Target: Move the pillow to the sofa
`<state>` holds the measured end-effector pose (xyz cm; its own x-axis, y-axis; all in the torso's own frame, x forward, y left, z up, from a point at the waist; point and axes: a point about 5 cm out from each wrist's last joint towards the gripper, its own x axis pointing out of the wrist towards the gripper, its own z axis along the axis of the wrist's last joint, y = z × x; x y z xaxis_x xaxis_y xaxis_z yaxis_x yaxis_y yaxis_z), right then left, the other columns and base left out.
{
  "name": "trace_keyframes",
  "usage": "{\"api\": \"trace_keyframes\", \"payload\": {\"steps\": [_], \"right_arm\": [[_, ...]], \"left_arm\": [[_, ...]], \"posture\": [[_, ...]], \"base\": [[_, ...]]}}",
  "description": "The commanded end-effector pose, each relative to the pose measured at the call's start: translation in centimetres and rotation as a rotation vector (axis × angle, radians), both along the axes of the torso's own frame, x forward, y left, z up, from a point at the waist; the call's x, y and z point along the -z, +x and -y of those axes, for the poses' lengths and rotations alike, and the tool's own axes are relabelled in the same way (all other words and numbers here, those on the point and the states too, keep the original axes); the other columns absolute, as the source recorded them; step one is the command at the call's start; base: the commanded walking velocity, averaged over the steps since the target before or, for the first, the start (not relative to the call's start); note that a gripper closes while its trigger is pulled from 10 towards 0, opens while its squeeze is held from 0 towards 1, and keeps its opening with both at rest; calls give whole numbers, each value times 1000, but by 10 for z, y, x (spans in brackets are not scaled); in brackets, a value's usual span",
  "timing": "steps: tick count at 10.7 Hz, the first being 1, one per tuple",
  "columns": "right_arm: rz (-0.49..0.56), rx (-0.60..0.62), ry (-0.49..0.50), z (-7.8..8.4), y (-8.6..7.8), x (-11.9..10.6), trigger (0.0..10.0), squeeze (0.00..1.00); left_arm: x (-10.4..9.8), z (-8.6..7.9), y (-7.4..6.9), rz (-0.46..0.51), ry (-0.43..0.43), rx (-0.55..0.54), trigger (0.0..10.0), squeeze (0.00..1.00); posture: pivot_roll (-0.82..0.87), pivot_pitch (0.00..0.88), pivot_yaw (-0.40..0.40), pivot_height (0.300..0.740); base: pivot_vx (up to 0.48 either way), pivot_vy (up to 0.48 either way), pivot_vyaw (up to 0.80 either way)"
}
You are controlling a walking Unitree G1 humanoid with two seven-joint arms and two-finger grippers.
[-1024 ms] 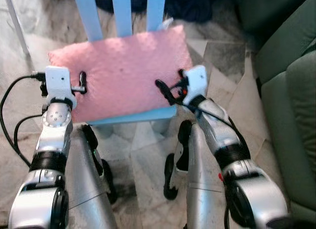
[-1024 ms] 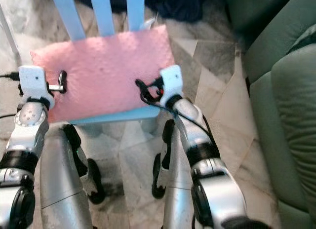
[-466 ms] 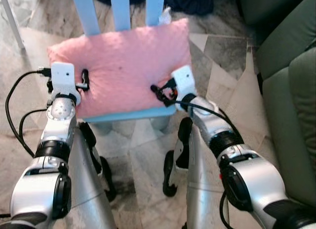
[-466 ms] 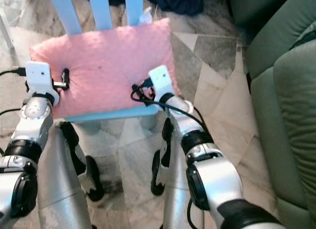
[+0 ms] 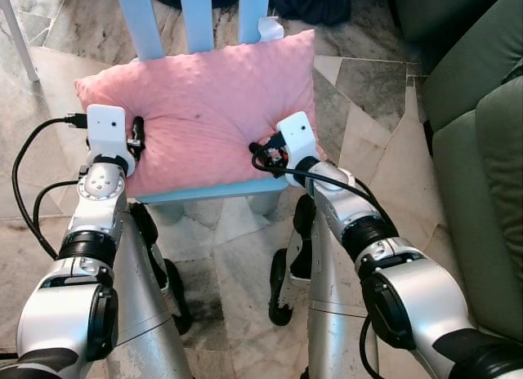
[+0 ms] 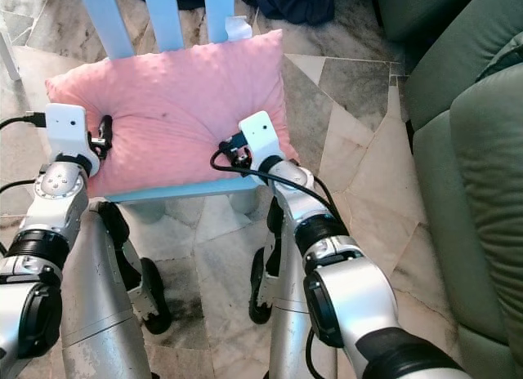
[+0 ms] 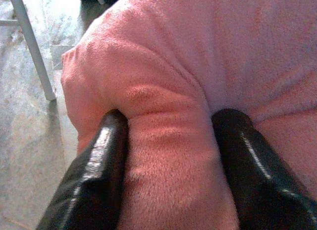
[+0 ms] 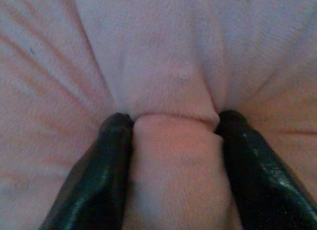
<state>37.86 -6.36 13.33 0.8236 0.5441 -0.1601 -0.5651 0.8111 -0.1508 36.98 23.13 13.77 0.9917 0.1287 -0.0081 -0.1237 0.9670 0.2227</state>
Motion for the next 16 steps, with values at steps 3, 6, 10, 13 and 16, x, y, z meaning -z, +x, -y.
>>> {"api": "trace_keyframes", "payload": {"steps": [3,6,10,13,16], "right_arm": [[-217,9,-53,11,-19,49,0,0],[-224,6,-42,11,-21,52,0,0],[-285,122,120,23,-17,50,0,0],[-276,96,112,28,-13,45,0,0],[-239,-28,67,28,-19,46,0,0]], "left_arm": [[69,11,-25,-303,-39,30,0,0],[72,13,-27,-307,-53,43,0,0],[70,15,-26,-274,-65,31,0,0],[63,33,-18,-245,-77,98,0,0],[60,34,-21,-203,-83,146,0,0]], "posture": [[12,605,-164,461],[1,612,-174,461],[-8,592,-190,461],[-12,513,-196,461],[4,335,-160,461]], "base": [[0,0,0],[0,0,0],[0,0,0],[0,0,0],[0,0,0]]}}
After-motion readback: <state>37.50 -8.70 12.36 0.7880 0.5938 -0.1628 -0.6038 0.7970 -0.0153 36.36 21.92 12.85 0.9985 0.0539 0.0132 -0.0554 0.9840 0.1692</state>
